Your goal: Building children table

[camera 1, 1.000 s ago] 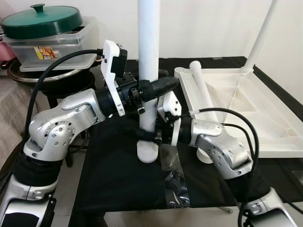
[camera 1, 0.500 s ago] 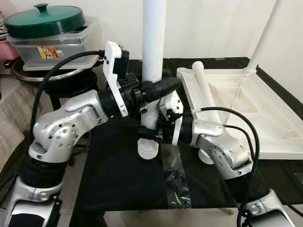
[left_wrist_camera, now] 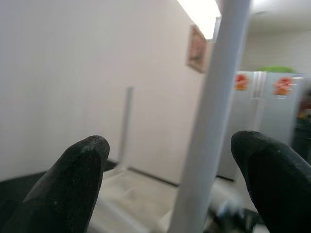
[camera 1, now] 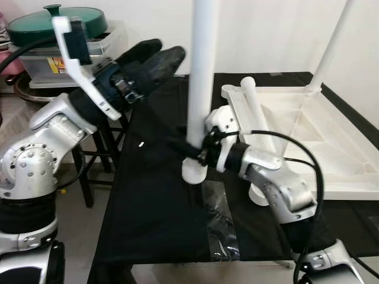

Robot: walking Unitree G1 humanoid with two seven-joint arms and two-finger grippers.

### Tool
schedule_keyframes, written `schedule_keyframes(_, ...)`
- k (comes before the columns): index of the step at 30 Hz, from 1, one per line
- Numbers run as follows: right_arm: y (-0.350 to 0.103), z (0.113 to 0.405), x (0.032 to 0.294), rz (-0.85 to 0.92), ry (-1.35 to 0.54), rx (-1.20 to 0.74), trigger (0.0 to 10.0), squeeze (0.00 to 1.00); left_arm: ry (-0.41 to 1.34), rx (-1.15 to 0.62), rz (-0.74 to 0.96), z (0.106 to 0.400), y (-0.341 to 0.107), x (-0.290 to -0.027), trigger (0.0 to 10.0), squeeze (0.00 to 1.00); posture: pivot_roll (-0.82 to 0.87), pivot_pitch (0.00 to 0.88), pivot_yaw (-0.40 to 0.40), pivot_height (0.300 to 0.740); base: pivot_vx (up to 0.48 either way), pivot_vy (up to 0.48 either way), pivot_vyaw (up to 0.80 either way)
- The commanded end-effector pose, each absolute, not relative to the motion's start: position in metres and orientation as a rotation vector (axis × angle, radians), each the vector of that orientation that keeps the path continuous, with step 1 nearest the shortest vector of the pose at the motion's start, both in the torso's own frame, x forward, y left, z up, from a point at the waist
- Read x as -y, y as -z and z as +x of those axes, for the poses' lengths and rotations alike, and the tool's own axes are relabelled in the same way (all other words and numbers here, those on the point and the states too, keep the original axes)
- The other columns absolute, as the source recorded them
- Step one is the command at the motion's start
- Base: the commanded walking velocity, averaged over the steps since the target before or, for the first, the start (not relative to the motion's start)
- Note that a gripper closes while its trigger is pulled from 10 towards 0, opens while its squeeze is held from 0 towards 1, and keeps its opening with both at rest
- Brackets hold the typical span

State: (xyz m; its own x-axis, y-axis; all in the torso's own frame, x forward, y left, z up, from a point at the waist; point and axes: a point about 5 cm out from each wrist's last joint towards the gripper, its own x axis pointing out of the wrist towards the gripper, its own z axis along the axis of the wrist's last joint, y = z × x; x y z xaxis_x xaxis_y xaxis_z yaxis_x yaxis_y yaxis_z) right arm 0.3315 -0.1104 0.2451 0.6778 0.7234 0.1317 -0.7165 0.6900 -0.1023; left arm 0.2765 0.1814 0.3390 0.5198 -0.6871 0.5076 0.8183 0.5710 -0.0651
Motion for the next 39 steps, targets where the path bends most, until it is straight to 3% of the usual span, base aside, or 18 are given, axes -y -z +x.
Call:
schedule_keyframes(1,-0.247,0.336,0.126,-0.023,-0.713,0.181,0.0,0.0,0.877,0.452,-0.301,0.275,-0.338,-0.19,10.0,1.0,0.01,0.055,-0.026,0.74,0.0,0.0,0.0)
schedule_keyframes(3,-0.249,0.338,0.134,-0.001,-0.656,0.192,0.0,0.0,0.819,0.435,-0.289,0.276,-0.331,-0.197,10.0,1.0,0.01,0.055,-0.026,0.74,0.0,0.0,0.0)
schedule_keyframes(4,-0.252,0.337,0.138,0.024,-0.649,0.201,10.0,0.0,0.707,0.399,-0.254,0.28,-0.317,-0.203,10.0,1.0,0.01,0.058,-0.027,0.74,0.0,0.0,0.0)
schedule_keyframes(5,-0.254,0.333,0.138,0.035,-0.665,0.222,10.0,0.0,0.606,0.357,-0.237,0.284,-0.301,-0.207,10.0,0.24,0.01,0.062,-0.026,0.74,0.0,0.0,0.0)
schedule_keyframes(6,-0.254,0.333,0.138,0.035,-0.665,0.222,10.0,0.0,0.606,0.357,-0.237,0.284,-0.301,-0.207,10.0,0.24,0.01,0.062,-0.026,0.74,0.0,0.0,0.0)
schedule_keyframes(7,-0.256,0.328,0.136,0.036,-0.691,0.24,10.0,0.0,0.524,0.317,-0.198,0.285,-0.283,-0.208,10.0,0.0,0.01,0.065,-0.026,0.74,0.0,0.0,0.0)
schedule_keyframes(8,-0.255,0.317,0.127,-0.001,-0.765,0.246,10.0,0.0,0.482,0.25,-0.215,0.282,-0.252,-0.199,10.0,0.0,0.0,0.07,-0.028,0.74,0.0,0.0,0.0)
schedule_keyframes(15,-0.249,0.307,0.116,-0.025,-0.828,0.234,10.0,0.0,0.527,0.163,-0.288,0.27,-0.222,-0.175,10.0,0.0,0.0,0.082,-0.035,0.74,0.0,-0.243,0.0)
schedule_keyframes(17,-0.233,0.314,0.115,-0.081,-0.744,0.151,10.0,0.0,0.556,0.092,-0.309,0.26,-0.199,-0.152,10.0,0.0,0.0,0.089,-0.039,0.74,0.0,-0.472,0.0)
schedule_keyframes(23,-0.231,0.322,0.113,-0.068,-0.659,0.154,10.0,0.0,0.49,0.019,-0.324,0.255,-0.17,-0.136,10.0,0.0,0.0,0.104,-0.037,0.74,0.0,-0.472,0.0)
schedule_keyframes(29,-0.233,0.326,0.109,-0.092,-0.596,0.196,10.0,0.0,0.289,-0.021,-0.292,0.258,-0.153,-0.141,10.0,0.0,0.0,0.121,-0.041,0.74,0.0,-0.156,0.0)
schedule_keyframes(39,-0.234,0.329,0.086,-0.026,-0.84,0.204,10.0,0.0,0.195,0.021,-0.188,0.257,-0.157,-0.146,10.0,0.0,0.02,0.171,-0.069,0.74,0.0,0.0,0.0)
